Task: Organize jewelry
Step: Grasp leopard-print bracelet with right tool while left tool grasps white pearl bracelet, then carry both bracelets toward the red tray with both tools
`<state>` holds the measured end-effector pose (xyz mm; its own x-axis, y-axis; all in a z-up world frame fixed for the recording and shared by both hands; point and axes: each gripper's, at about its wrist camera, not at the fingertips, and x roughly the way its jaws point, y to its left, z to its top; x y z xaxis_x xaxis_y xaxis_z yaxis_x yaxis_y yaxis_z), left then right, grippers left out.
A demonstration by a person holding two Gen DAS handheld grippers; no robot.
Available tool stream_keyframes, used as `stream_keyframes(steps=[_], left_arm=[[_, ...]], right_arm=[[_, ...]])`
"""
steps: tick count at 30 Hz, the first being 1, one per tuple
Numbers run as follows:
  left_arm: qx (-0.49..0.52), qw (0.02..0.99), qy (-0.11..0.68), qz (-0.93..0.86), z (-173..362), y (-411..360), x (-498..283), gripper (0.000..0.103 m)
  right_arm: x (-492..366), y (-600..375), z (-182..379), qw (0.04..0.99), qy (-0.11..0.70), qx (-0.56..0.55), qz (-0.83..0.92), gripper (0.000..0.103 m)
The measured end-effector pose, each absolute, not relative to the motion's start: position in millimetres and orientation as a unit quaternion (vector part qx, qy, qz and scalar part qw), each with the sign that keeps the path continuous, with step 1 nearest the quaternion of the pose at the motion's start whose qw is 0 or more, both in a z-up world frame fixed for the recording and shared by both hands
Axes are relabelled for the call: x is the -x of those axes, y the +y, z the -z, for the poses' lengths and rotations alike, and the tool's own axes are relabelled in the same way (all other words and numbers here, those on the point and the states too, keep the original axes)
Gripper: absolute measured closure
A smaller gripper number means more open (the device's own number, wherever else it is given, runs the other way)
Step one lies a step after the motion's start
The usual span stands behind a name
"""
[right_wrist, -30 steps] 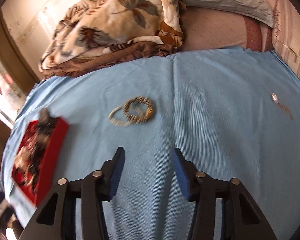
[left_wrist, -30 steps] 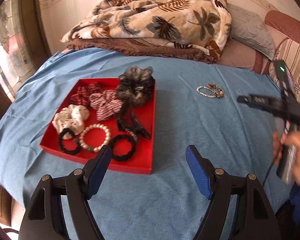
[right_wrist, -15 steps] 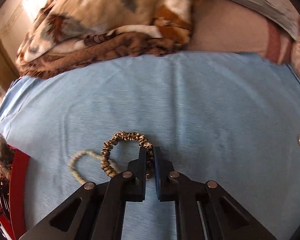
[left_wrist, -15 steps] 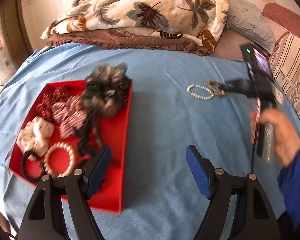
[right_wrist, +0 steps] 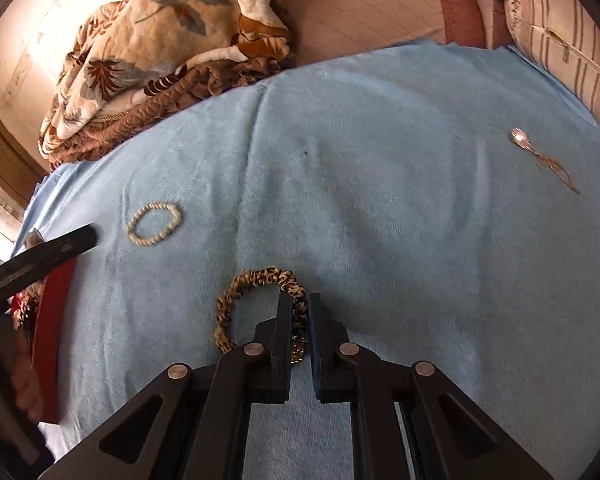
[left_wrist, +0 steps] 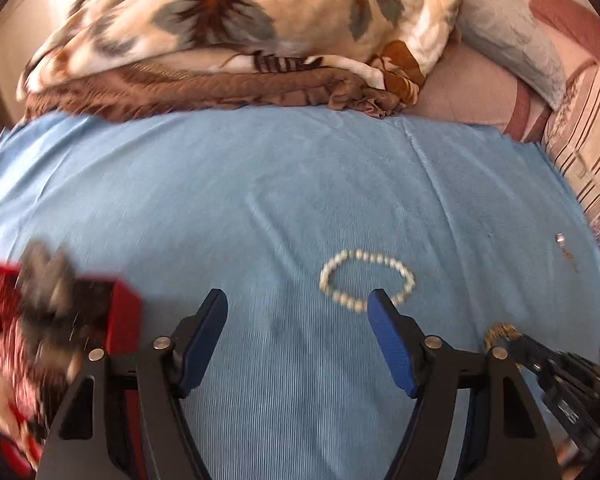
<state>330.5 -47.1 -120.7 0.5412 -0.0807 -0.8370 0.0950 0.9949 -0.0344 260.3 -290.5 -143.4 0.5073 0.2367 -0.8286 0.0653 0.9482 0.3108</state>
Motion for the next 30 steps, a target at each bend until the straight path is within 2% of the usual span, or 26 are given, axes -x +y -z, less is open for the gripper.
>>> stream_keyframes(steps=[3, 11, 13, 15, 16, 22, 30], left_arm=[[-0.044, 0.876, 0.477, 0.06, 130.8, -59.0, -349.9, 0.031], [-0.061, 0.861, 0.494, 0.109, 154.2, -72.4, -363.6, 0.034], [-0.068, 0.861, 0.49, 0.114, 153.8, -76.2, -359.2, 0.049], [-0.065, 0.859, 0.493, 0.122, 150.9, -79.0, -356.5, 0.09], [-0.063, 0.856, 0.497, 0.127, 149.9, -80.5, -356.0, 0.098], [-0.041, 0.852, 0.501, 0.145, 138.9, -82.8, -337.2, 0.098], [-0.026, 0.867, 0.474, 0.152, 95.2, -70.9, -281.2, 0.098]], right_arm=[[-263.8, -287.5, 147.4, 0.854, 0.493, -0.156, -0.059, 0.094], [-268.6, -279.5, 146.6, 0.859, 0.489, -0.133, -0.073, 0.094], [-269.9, -277.2, 146.9, 0.861, 0.486, -0.129, -0.075, 0.094], [-271.5, -274.7, 147.6, 0.864, 0.481, -0.126, -0.078, 0.094], [-272.5, -273.6, 147.8, 0.865, 0.479, -0.125, -0.079, 0.094], [-274.3, -264.7, 143.9, 0.869, 0.466, -0.132, -0.102, 0.095], [-259.7, -257.3, 127.4, 0.88, 0.439, -0.142, -0.111, 0.095]])
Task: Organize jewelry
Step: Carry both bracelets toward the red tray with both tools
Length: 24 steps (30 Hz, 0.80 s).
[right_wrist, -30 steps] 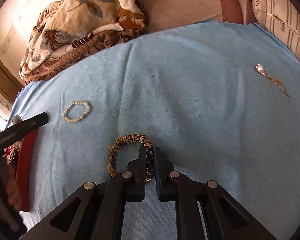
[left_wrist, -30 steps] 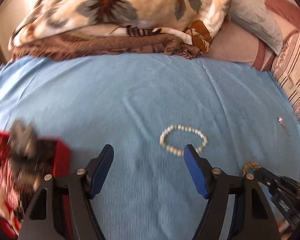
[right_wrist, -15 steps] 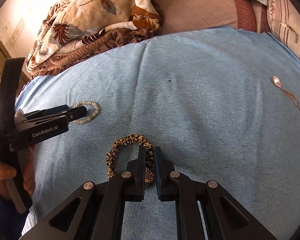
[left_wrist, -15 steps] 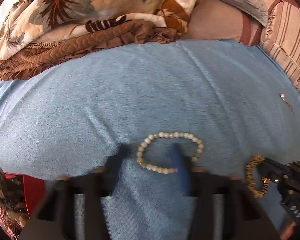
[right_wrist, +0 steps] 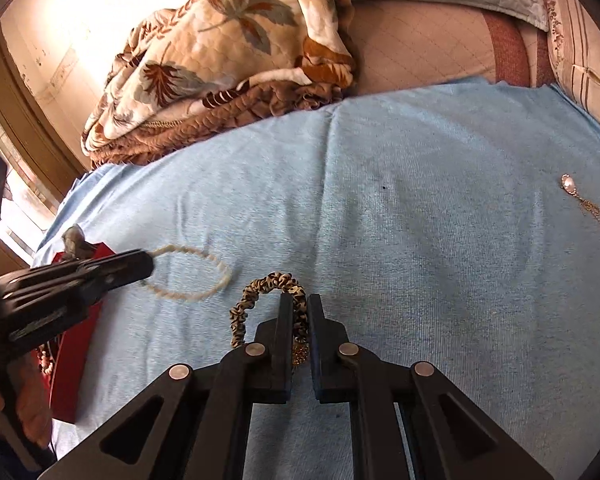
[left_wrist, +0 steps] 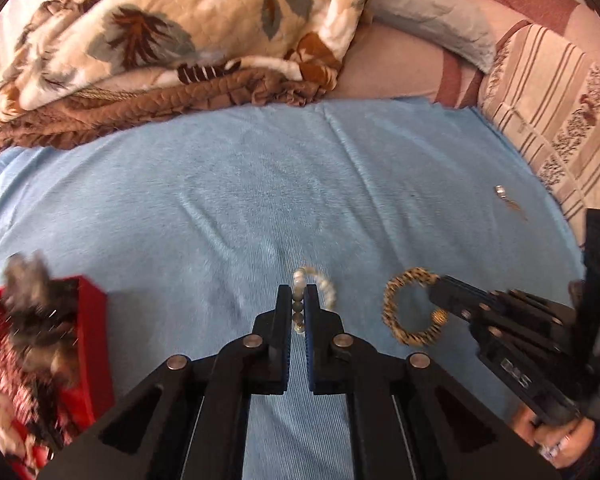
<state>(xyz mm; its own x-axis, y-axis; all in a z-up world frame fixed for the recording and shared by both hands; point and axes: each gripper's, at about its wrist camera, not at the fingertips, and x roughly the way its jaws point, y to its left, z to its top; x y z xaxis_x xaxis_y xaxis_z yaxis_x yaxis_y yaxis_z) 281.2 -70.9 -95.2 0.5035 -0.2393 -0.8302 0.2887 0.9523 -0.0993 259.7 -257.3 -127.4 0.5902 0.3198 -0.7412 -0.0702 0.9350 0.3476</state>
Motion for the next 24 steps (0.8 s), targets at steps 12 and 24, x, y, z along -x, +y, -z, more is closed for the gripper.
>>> stream_keyframes(steps=[12, 24], left_arm=[[0.006, 0.891, 0.436, 0.124, 36.1, -23.3, -184.0, 0.098], [0.063, 0.904, 0.418, 0.067, 8.2, 49.2, -107.9, 0.098]], right_arm=[[-202.2, -223.9, 101.3, 0.892, 0.417, -0.124, -0.126, 0.095], [-124.6, -191.4, 83.4, 0.885, 0.422, -0.128, -0.152, 0.095]])
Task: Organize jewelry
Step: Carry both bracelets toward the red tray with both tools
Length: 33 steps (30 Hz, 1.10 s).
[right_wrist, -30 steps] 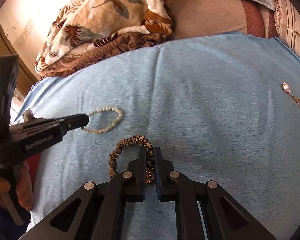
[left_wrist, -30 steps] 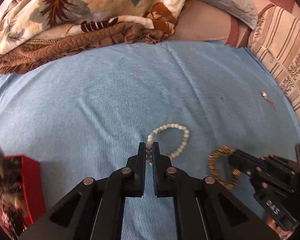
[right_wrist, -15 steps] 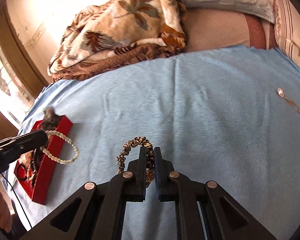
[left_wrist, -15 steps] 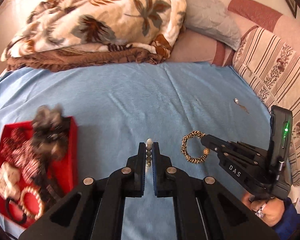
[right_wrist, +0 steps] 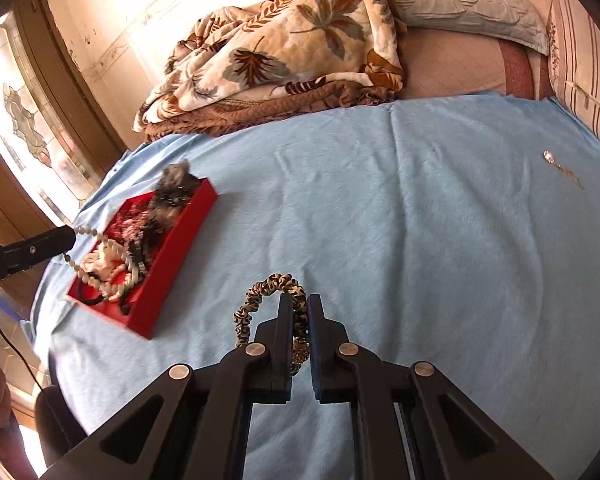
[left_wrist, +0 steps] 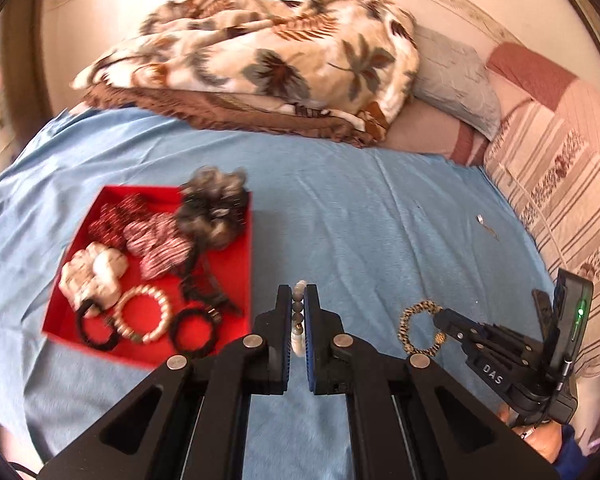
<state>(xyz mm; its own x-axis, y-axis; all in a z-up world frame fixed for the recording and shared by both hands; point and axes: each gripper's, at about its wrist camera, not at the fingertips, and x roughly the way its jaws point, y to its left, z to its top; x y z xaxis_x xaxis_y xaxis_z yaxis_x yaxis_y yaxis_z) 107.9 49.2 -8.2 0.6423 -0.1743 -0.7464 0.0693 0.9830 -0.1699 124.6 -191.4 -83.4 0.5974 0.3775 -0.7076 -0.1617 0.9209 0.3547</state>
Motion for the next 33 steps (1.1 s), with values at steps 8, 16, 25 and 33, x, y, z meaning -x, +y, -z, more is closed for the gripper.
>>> stream_keyframes(steps=[8, 16, 25, 33], left_arm=[[0.109, 0.913, 0.393, 0.028, -17.2, 100.8, -79.6, 0.098], [0.099, 0.929, 0.356, -0.008, -42.0, 121.9, -50.5, 0.098], [0.066, 0.94, 0.333, -0.024, -55.8, 120.9, -32.1, 0.098], [0.037, 0.943, 0.327, -0.055, -57.6, 119.5, -25.9, 0.098]], right_arm=[[-96.9, -166.9, 55.0, 0.89, 0.405, -0.117, -0.175, 0.095], [-76.3, -137.6, 31.7, 0.893, 0.388, -0.097, -0.208, 0.095], [-62.6, -110.2, 10.8, 0.895, 0.374, -0.071, -0.233, 0.095], [-63.8, -87.6, -6.8, 0.896, 0.37, -0.046, -0.243, 0.095]])
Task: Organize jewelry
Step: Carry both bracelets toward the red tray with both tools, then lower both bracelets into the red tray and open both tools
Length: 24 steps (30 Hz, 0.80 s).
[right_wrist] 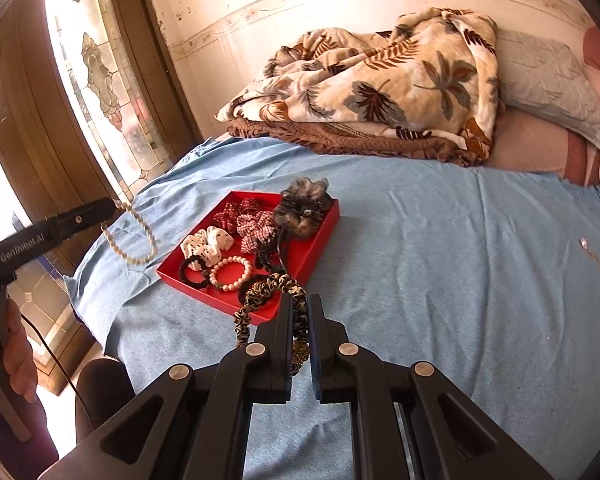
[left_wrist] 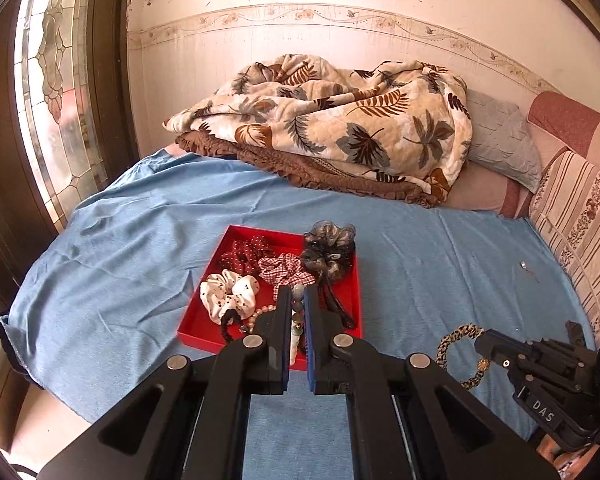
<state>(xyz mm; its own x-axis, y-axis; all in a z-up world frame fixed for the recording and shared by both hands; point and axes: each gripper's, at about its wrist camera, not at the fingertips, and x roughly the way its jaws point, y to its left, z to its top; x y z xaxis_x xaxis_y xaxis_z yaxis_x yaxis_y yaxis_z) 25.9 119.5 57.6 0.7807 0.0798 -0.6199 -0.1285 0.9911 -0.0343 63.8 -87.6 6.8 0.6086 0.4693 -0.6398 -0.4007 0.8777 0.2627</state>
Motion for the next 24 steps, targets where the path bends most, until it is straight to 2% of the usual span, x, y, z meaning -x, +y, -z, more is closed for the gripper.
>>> stream_keyframes(steps=[12, 24], left_arm=[[0.027, 0.935, 0.343, -0.09, -42.5, 140.0, -28.8, 0.098], [0.043, 0.925, 0.367, -0.089, -18.2, 161.2, -44.3, 0.098]], right_arm=[[-68.5, -48.8, -22.5, 0.894, 0.364, -0.016, -0.261, 0.095], [-86.9, -21.0, -10.0, 0.885, 0.38, -0.001, -0.269, 0.095]])
